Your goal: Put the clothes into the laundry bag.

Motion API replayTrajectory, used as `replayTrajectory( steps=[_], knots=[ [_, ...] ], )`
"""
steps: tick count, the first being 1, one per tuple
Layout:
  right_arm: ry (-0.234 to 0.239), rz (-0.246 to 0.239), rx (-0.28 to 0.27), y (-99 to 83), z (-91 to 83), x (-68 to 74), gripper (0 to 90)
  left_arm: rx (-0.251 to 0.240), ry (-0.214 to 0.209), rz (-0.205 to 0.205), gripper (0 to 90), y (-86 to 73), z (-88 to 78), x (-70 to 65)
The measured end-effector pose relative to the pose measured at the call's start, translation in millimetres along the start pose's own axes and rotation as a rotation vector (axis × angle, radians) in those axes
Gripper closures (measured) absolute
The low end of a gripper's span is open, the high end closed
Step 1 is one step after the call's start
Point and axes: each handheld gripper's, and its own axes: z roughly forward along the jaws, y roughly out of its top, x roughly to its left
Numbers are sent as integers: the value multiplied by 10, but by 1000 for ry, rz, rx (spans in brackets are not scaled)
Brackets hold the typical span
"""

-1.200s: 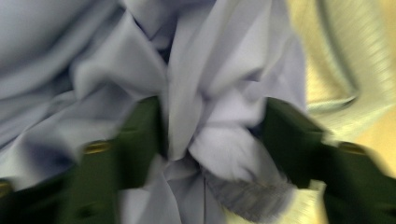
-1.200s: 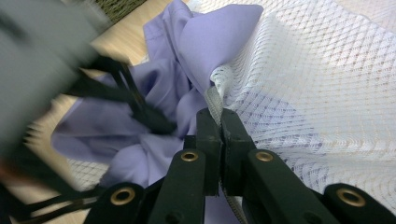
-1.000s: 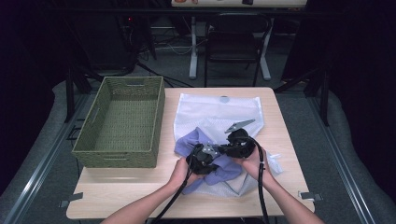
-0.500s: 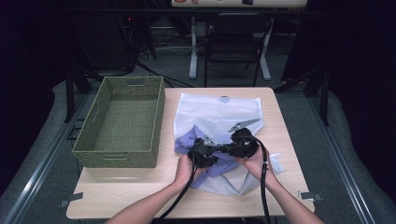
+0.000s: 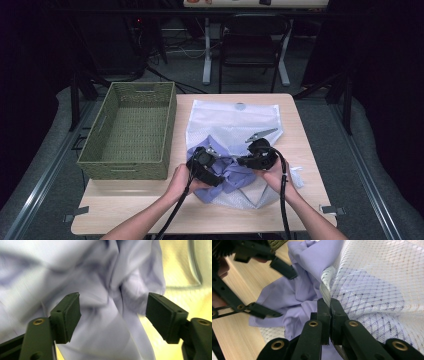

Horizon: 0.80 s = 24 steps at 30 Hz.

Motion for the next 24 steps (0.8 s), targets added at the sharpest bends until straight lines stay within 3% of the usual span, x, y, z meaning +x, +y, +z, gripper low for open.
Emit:
replayTrajectory(
  steps=[2, 4, 6, 8, 10, 13, 15, 17, 18, 20, 21, 24],
  knots=[
    [1, 1, 3, 2, 1, -1, 886, 71, 2, 11, 271, -69, 103, -28],
    [1, 3, 5, 6, 10, -1, 886, 120, 20, 32, 349, -118, 211, -41],
    [3, -2, 4, 11, 15, 0, 886, 90, 50, 49, 550, -130, 220, -18],
    [2, -7, 4, 12, 15, 3, 886, 35, 2, -8, 749, -111, 169, 75],
    [4, -5, 3, 11, 13, 9, 886, -16, 3, -14, 848, -73, 76, 116],
    [0, -9, -3, 23, 3, 20, 886, -104, -17, -25, 862, 12, -97, 108],
    [8, -7, -9, 37, -9, 30, 886, -192, -42, -37, 863, 91, -195, 65],
    [9, -5, -15, 51, -24, 37, 886, -262, -61, -34, 863, 152, -177, 32],
    [11, -5, -19, 55, -31, 34, 886, -275, -62, -32, 859, 175, -123, 19],
    [12, 4, -23, 53, -38, 31, 886, -257, -71, -39, 843, 200, 68, -12],
    [12, 5, -21, 50, -37, 32, 886, -222, -51, -30, 829, 194, 205, -37],
    [16, 7, -10, 28, -17, 34, 886, -151, -57, -8, 782, 142, 416, -74]
  ],
)
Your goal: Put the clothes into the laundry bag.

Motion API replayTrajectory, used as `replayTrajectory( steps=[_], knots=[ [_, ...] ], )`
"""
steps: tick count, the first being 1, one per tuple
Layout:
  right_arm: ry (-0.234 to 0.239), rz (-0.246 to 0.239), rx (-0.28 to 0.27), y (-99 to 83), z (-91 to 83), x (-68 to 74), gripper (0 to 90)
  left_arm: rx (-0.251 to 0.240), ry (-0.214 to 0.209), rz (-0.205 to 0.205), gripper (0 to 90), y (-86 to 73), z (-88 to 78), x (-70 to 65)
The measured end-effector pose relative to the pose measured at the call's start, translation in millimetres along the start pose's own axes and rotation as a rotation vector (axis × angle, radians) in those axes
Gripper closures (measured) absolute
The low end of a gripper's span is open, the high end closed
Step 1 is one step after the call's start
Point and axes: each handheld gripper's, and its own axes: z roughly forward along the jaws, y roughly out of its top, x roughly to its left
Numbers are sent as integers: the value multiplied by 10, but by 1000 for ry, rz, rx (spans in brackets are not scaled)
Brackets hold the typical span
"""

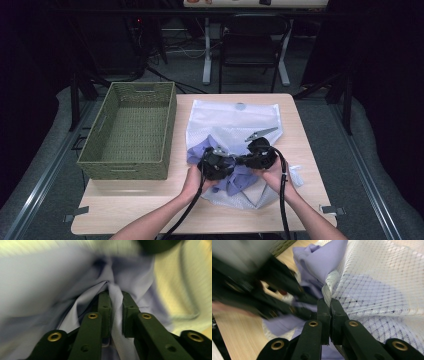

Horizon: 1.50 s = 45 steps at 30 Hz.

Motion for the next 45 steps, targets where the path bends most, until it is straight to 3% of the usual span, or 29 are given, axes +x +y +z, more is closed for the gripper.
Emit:
replayTrajectory(
  steps=[2, 5, 8, 11, 13, 17, 20, 21, 24, 26, 30, 32, 35, 37, 41, 45],
  knots=[
    [3, -2, 10, -13, 23, -10, 886, 12, 11, 20, 740, 3, -13, -13],
    [-2, 3, 10, -16, 18, -21, 886, 3, 34, 24, 545, 54, -151, -46],
    [-9, 0, 10, -11, 1, -16, 886, 3, 11, 17, 430, 63, -239, -126],
    [-6, -4, 8, -3, 10, -6, 886, 24, 9, 40, 355, 73, -171, -231],
    [-1, -2, 10, -4, 34, -10, 887, 55, 55, 64, 355, 77, -69, -262],
    [2, 4, 25, -18, 89, -8, 887, 71, 114, 88, 568, 5, 60, -214],
    [-2, -2, 6, -2, 53, 10, 887, 62, 94, 88, 749, 0, 73, -186],
    [2, -4, 4, 4, 43, 9, 887, 74, 91, 108, 789, 12, 69, -193],
    [15, -1, -21, 28, -19, 34, 887, 54, 90, 112, 819, 58, 36, -210],
    [18, 1, -36, 34, -55, 36, 887, 2, 88, 93, 821, 103, -20, -198],
    [23, 6, -75, 56, -135, 30, 887, -94, 113, 46, 819, 141, -88, -172],
    [30, 16, -74, 56, -133, 22, 887, -70, 107, 38, 805, 124, -32, -131],
    [34, 21, -43, 27, -53, -1, 887, 25, 93, 69, 755, 78, 127, -108],
    [31, 17, -19, -3, 6, -11, 887, 44, 92, 99, 676, 68, 135, -117],
    [30, 16, -6, -18, 34, -22, 886, 61, 104, 142, 503, 98, -24, -158],
    [22, 12, -12, -22, 8, -43, 887, 37, 118, 157, 370, 121, -326, -146]
  ],
)
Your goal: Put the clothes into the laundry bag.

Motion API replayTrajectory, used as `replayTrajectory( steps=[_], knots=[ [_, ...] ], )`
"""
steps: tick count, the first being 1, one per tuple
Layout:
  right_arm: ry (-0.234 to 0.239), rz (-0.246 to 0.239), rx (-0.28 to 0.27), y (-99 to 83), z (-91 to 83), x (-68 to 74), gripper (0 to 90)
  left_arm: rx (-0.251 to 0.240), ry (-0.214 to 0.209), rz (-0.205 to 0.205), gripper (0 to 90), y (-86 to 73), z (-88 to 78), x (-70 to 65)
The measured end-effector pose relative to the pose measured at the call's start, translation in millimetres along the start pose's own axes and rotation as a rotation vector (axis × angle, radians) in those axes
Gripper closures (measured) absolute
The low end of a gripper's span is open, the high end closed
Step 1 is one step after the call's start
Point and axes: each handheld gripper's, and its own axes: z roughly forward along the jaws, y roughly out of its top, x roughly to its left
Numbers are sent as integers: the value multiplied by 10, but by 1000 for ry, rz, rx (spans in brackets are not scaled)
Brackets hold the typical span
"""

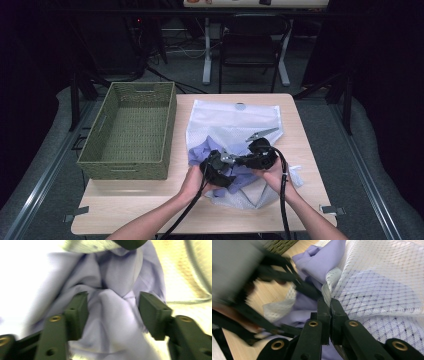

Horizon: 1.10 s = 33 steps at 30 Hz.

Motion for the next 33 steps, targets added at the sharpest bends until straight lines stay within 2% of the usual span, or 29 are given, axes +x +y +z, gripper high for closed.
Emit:
replayTrajectory(
  steps=[3, 6, 9, 11, 13, 14, 16, 17, 19, 21, 23, 26, 29, 31, 33],
  knots=[
    [-12, -2, -1, 2, -17, 4, 887, -25, 29, -16, 301, -9, -196, 71],
    [-24, -18, -3, 13, -25, 18, 887, -17, 42, -49, 251, -59, -257, 157],
    [-23, -20, 4, 15, -4, 12, 887, 43, 23, -60, 247, -125, -135, 212],
    [-23, -20, 9, 13, 11, 15, 887, 90, -1, -51, 256, -157, -1, 221],
    [-25, -25, 15, 13, 25, 33, 887, 114, 9, -53, 259, -184, 135, 204],
    [-25, -30, 17, 14, 30, 41, 887, 110, 9, -55, 300, -191, 181, 187],
    [-24, -34, 17, 15, 36, 55, 887, 113, 22, -19, 392, -175, 243, 132],
    [-24, -40, 16, 15, 38, 53, 887, 112, 22, -2, 469, -164, 263, 112],
    [-21, -35, 15, 16, 39, 53, 887, 97, 24, -4, 590, -151, 299, 96],
    [-22, -37, 16, 15, 32, 56, 887, 76, 24, -14, 755, -141, 314, 106],
    [-25, -40, 12, 18, 17, 72, 887, 38, 22, -35, 842, -112, 277, 113],
    [-23, -50, -5, 34, -22, 111, 887, -51, 12, -64, 865, -27, 145, 101],
    [-22, -59, -23, 58, -64, 150, 887, -117, 6, -85, 864, 39, 74, 81],
    [-22, -58, -34, 73, -90, 169, 887, -158, -3, -107, 861, 60, 91, 69],
    [-24, -62, -43, 81, -110, 182, 887, -174, -11, -122, 850, 65, 172, 78]
  ],
)
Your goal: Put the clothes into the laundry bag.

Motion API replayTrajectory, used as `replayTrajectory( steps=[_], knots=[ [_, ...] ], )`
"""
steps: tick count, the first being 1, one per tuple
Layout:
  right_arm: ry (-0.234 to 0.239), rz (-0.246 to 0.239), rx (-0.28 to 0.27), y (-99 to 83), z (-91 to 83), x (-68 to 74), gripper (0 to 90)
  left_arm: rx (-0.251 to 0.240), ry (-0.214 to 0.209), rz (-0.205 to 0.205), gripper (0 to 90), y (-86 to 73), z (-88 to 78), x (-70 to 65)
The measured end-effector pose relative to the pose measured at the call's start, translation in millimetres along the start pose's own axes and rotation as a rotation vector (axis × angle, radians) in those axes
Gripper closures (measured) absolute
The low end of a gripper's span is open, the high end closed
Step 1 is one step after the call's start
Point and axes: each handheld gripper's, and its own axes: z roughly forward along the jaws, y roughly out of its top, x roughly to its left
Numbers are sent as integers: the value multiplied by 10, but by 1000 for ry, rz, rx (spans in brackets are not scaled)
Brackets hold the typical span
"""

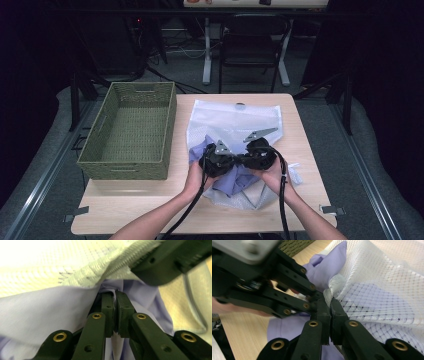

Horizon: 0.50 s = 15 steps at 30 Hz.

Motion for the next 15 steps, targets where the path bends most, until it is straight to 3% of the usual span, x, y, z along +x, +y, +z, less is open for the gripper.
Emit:
replayTrajectory(
  steps=[3, 6, 10, 15],
  knots=[
    [4, 10, 5, -12, 5, -16, 887, 46, 5, -2, 826, -41, 182, 44],
    [4, 27, 32, -57, 63, -69, 887, 82, -13, -6, 774, -89, 263, 71],
    [3, 35, 47, -82, 100, -109, 887, 116, -23, 28, 611, -71, 97, 40],
    [-2, 34, 52, -91, 106, -129, 887, 133, -2, 35, 397, -45, -200, -24]
  ],
)
